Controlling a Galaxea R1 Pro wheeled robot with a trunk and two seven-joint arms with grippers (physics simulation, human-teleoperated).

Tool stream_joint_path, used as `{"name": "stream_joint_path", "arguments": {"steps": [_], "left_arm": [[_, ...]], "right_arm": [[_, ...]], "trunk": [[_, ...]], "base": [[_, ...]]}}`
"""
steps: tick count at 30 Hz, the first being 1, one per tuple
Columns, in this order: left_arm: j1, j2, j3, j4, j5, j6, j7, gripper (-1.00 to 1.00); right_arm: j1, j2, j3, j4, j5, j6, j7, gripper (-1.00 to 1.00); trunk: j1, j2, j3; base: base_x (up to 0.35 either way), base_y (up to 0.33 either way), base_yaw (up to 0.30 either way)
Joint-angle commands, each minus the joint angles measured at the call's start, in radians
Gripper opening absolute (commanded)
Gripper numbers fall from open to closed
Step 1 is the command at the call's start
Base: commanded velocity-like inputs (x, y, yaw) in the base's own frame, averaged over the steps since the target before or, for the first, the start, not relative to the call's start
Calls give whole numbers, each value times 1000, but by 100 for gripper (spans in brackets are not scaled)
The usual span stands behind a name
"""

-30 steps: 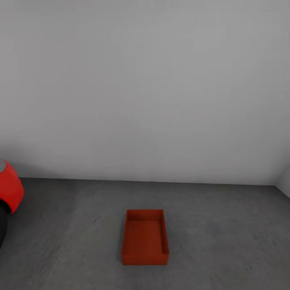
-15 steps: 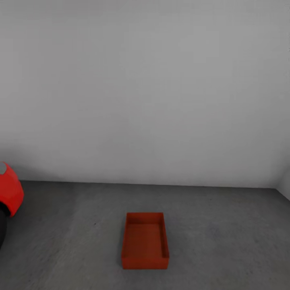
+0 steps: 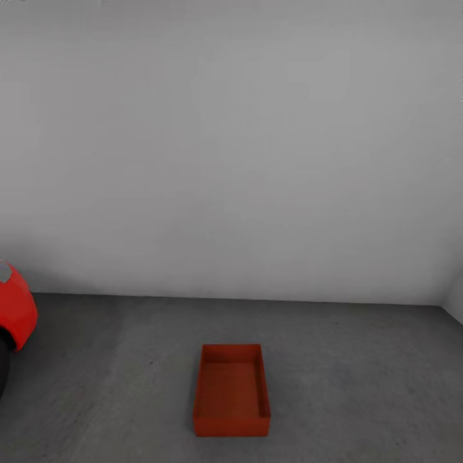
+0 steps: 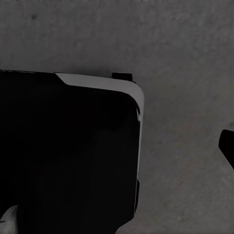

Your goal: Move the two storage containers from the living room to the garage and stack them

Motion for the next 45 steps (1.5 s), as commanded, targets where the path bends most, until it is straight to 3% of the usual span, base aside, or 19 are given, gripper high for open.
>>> {"name": "stream_joint_path", "arguments": {"steps": [1,6,11,20,25,29,34,45], "left_arm": [[-1,0,-8,-1,9,4,3,100],[-1,-3,-7,0,14,4,0,100],[-1,-28,-6,1,15,4,-4,100],[1,-44,-5,3,21,11,-6,100],[90,-52,-4,4,20,3,-8,100],[136,-81,-4,4,21,-79,-8,100],[146,-92,-4,4,23,-144,-7,100],[148,-93,-6,4,23,-164,-7,100]], "right_arm": [[-1,1,8,3,-11,-5,4,100],[-2,0,8,3,-13,-5,4,100],[-2,-1,7,3,-15,-5,4,100],[-2,-3,5,3,-16,-5,2,100],[-2,-2,5,3,-16,-5,2,100],[-1,-3,5,3,-17,-5,2,100],[-2,-4,5,3,-17,-5,2,100],[-2,-2,5,3,-17,-5,2,100]], "trunk": [[0,-1,0],[0,-1,9],[0,-1,17],[0,-1,31],[0,-1,40],[0,-1,46],[0,-1,54],[0,-1,72]], "base": [[0,0,0],[0,0,0],[0,0,0],[0,0,0],[0,0,0],[0,0,0],[0,0,0],[0,0,0]]}}
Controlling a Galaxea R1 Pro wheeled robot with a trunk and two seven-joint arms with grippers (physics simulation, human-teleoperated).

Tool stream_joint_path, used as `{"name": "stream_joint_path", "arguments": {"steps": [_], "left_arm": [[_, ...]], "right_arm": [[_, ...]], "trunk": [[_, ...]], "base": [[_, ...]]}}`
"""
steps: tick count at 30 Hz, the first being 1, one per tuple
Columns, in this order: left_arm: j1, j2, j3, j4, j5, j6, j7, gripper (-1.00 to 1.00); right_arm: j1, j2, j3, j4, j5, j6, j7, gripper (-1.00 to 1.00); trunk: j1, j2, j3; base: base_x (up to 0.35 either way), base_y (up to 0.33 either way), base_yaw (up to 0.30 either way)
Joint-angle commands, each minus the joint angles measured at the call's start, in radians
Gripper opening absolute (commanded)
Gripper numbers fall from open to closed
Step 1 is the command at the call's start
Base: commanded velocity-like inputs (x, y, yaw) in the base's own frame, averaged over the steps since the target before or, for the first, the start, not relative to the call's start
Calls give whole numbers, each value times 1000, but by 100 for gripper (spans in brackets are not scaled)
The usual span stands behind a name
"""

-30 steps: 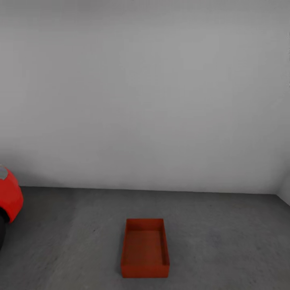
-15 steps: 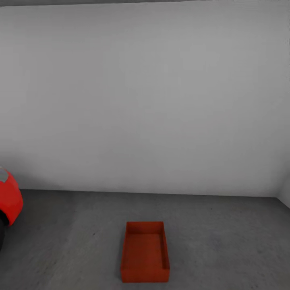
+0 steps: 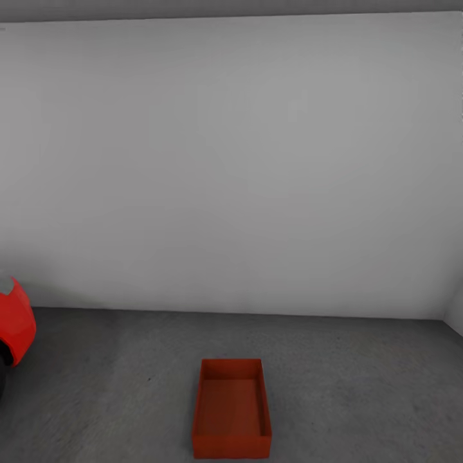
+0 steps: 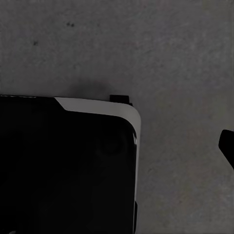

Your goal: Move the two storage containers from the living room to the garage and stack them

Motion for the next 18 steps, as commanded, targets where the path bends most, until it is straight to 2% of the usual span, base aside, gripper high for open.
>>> {"name": "stream_joint_path", "arguments": {"steps": [1,11,15,18], "left_arm": [[-1,1,-9,1,8,-3,3,100],[-1,19,-9,1,10,-2,3,100],[0,40,-9,1,11,-2,4,100],[0,46,-9,1,12,-2,4,100]], "right_arm": [[-1,1,8,3,-10,-5,4,100],[-1,-4,6,4,-14,-4,4,100],[-1,-7,6,4,-51,-4,4,100],[-1,-7,6,5,-70,-4,4,100]], "trunk": [[0,-1,0],[0,-1,17],[0,-1,23],[0,-1,28]], "base": [[0,0,0],[0,0,0],[0,0,0],[0,0,0]]}}
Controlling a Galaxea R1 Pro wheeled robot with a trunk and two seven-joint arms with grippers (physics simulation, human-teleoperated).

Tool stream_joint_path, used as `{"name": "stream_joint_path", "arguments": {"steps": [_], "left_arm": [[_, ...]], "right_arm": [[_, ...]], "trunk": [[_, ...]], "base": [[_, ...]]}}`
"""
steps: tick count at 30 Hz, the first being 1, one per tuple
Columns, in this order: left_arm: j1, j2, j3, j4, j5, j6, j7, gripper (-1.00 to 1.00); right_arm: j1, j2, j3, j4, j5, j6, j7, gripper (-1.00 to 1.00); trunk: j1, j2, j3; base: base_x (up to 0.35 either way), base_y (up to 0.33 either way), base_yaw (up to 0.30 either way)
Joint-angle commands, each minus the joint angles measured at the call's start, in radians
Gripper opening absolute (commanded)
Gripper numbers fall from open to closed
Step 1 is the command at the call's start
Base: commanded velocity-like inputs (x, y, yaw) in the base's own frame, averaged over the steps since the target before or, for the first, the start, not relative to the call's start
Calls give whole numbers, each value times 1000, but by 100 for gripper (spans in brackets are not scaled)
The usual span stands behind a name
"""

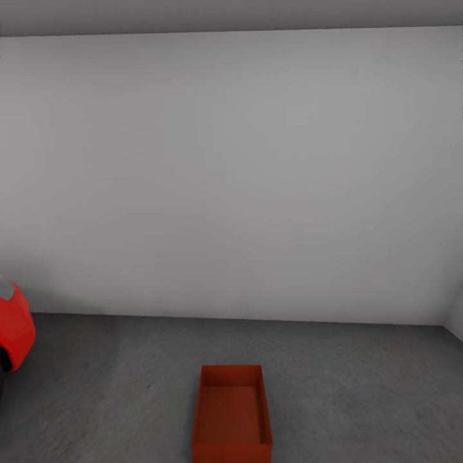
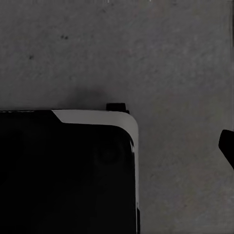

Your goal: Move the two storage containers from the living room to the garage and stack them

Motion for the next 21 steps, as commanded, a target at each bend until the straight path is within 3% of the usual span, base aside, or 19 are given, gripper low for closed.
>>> {"name": "stream_joint_path", "arguments": {"steps": [1,12,21], "left_arm": [[-1,1,-9,0,7,-3,3,100],[-1,0,-9,-1,6,-4,3,100],[-1,-2,-12,-6,-5,-5,3,100]], "right_arm": [[-1,0,8,3,-13,-5,3,100],[-1,0,12,2,-15,-5,3,100],[-1,0,11,2,-19,-5,-2,100]], "trunk": [[0,-1,0],[0,-1,11],[0,-1,12]], "base": [[0,0,0],[0,0,-3],[0,0,-216]]}}
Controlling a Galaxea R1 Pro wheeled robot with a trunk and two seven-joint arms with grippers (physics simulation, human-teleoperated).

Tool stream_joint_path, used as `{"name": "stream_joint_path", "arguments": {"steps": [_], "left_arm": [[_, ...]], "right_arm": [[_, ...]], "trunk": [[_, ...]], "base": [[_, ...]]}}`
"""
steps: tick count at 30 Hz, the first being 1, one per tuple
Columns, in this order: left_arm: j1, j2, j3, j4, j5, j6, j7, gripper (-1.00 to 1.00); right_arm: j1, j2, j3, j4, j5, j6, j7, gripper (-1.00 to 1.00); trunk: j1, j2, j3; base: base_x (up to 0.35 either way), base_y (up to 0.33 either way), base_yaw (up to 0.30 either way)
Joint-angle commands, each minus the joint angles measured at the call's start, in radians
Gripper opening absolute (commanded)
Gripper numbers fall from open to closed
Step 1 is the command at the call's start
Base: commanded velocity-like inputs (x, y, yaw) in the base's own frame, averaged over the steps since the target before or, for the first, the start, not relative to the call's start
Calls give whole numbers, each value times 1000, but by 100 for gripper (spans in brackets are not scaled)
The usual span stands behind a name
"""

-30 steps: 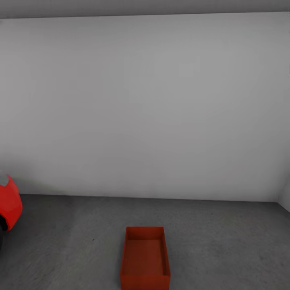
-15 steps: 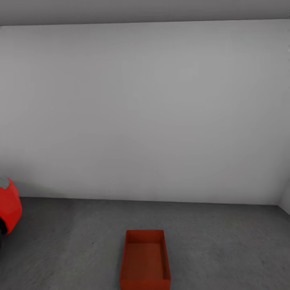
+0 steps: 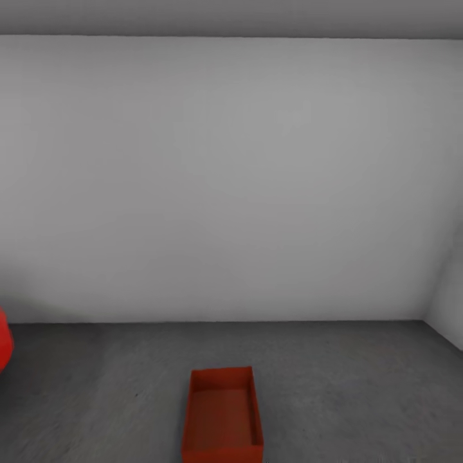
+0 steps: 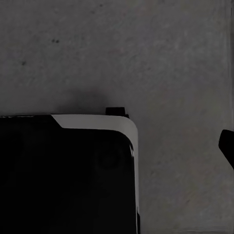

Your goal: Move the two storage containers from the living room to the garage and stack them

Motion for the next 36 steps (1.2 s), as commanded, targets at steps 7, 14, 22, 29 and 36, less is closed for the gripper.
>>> {"name": "stream_joint_path", "arguments": {"steps": [7,14,22,29,36], "left_arm": [[0,3,-11,-3,4,-3,3,100],[0,2,-10,-3,3,-3,3,100],[0,3,-13,-4,3,-3,3,100],[0,2,-13,-4,3,-3,3,100],[0,2,-13,-4,3,-3,3,100]], "right_arm": [[-1,2,8,3,-10,-4,3,100],[-2,2,8,3,-11,-4,3,100],[-1,2,8,4,-28,-18,3,100],[-1,2,8,4,-40,-28,4,100],[-1,2,8,4,-40,-27,4,100]], "trunk": [[0,-1,-2],[0,-1,-2],[0,-1,-2],[0,-1,-2],[0,-1,-2]], "base": [[0,0,-287],[0,0,-295],[0,0,-299],[0,0,-300],[0,0,-300]]}}
